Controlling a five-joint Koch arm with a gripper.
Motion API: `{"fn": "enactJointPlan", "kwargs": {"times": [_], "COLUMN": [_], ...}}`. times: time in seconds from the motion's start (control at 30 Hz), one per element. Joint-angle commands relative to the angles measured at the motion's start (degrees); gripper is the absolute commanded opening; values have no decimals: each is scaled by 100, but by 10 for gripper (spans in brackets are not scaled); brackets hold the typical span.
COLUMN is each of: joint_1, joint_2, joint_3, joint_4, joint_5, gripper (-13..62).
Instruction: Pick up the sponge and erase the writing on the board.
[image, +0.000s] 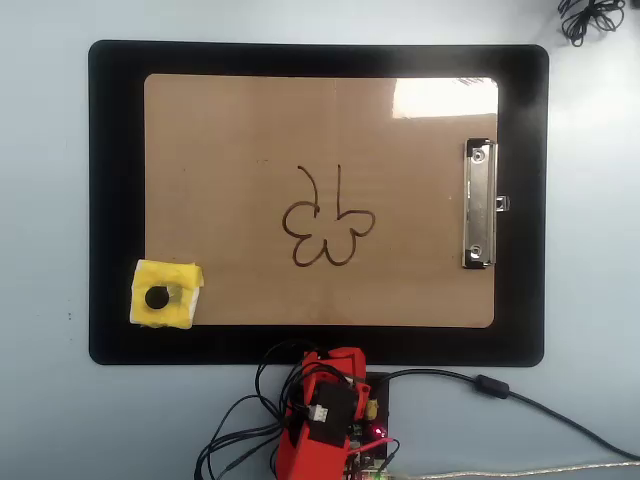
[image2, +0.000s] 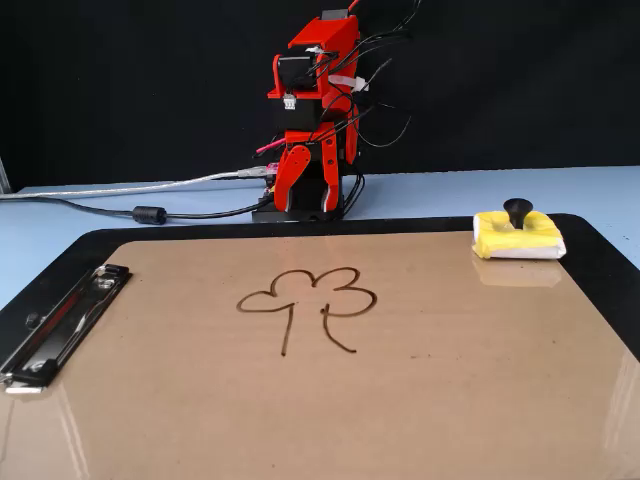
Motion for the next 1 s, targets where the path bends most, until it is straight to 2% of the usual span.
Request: {"fn": "enactJointPlan", "kwargs": {"times": [0.0, 0.3, 0.47, 0.57, 0.8, 0.97], "joint_1": [18, 26, -396, -1863, -5730, -7066], "joint_2": [255, 264, 237, 255, 281, 211], "joint_3": [132, 70, -1450, -1819, -1415, -448], "joint_4": [352, 378, 141, -606, -3981, -6521], "joint_5": [35, -9, 18, -202, -3885, -4148], "gripper": [345, 342, 337, 330, 325, 325]}}
